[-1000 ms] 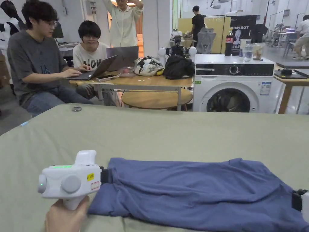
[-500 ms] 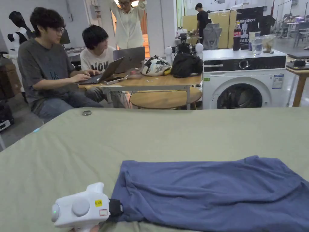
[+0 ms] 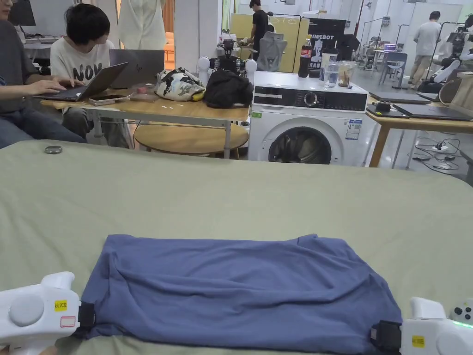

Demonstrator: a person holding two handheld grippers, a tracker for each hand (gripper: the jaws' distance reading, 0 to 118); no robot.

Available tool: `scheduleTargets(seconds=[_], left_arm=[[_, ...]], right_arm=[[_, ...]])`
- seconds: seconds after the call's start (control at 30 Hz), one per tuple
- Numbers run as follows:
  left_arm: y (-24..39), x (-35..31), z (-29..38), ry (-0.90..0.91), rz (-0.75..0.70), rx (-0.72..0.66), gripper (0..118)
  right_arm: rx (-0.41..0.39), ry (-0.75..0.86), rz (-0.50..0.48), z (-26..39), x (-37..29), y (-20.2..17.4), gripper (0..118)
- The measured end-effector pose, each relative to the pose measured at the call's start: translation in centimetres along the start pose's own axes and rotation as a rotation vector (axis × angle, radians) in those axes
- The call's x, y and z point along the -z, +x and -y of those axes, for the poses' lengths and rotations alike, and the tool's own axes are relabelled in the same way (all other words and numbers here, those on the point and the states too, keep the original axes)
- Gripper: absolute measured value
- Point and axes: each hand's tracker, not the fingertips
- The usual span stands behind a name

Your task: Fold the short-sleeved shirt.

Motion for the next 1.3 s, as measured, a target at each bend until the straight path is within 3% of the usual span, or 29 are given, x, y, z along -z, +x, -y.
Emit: scheduleTargets(seconds=[0.03, 0.07, 0.1, 0.17, 0.3, 0.43, 0.6, 0.9, 0.93, 0.97, 1.0, 1.03, 1.13, 1.3], left_arm=[[0.2, 0.0, 0.0, 0.0, -0.01, 0.013, 0], [0.6, -0.3, 0.3, 0.0, -0.017, 0.021, 0], [0.8, -0.5, 0.3, 0.001, -0.022, 0.032, 0], [1.1, -1.5, 0.3, 0.015, -0.025, 0.052, 0], [0.8, -6.0, 1.2, 0.192, -0.039, 0.225, 0], [-0.7, -9.8, 2.6, 0.208, 0.001, 0.181, 0], [-2.8, -12.3, 7.9, 0.119, 0.04, 0.209, 0], [-3.7, -16.6, 13.7, 0.096, 0.077, 0.116, 0], [-3.8, -16.5, 13.9, 0.094, 0.088, 0.122, 8], [-3.8, -16.4, 14.0, 0.096, 0.093, 0.127, 37], [-3.3, -16.4, 14.0, 0.113, 0.073, 0.139, 57], [-3.2, -16.5, 13.9, 0.123, 0.068, 0.148, 63], [-1.9, -17.6, 12.4, 0.192, 0.139, 0.084, 63], [2.6, -17.3, 9.1, 0.345, 0.072, 0.257, 63]], right_arm=[[-0.006, -0.005, -0.022, 0.0, -0.6, -0.2, 6], [-0.012, -0.018, -0.08, -0.1, -0.6, -0.3, 6], [0.001, -0.022, -0.049, 0.0, -0.5, -0.9, 6], [-0.049, -0.003, -0.015, 0.2, -0.9, -1.3, 6], [-0.042, 0.143, 0.003, 0.3, -4.6, -1.1, 6], [-0.033, 0.141, -0.027, 1.1, -7.6, -0.6, 6], [-0.084, 0.053, -0.028, 6.1, -10.7, 1.2, 6], [-0.076, 0.057, -0.025, 12.1, -15.3, 2.2, 9], [-0.084, 0.051, -0.031, 12.5, -15.1, 2.2, 17], [-0.118, 0.04, -0.009, 12.6, -14.8, 1.9, 38], [-0.151, 0.056, 0.038, 12.7, -14.6, 1.8, 51], [-0.17, 0.072, 0.065, 12.7, -14.6, 1.7, 55], [-0.163, 0.177, 0.044, 11.6, -15.7, 0.9, 55], [-0.221, 0.295, -0.036, 8.1, -16.3, -3.4, 55]])
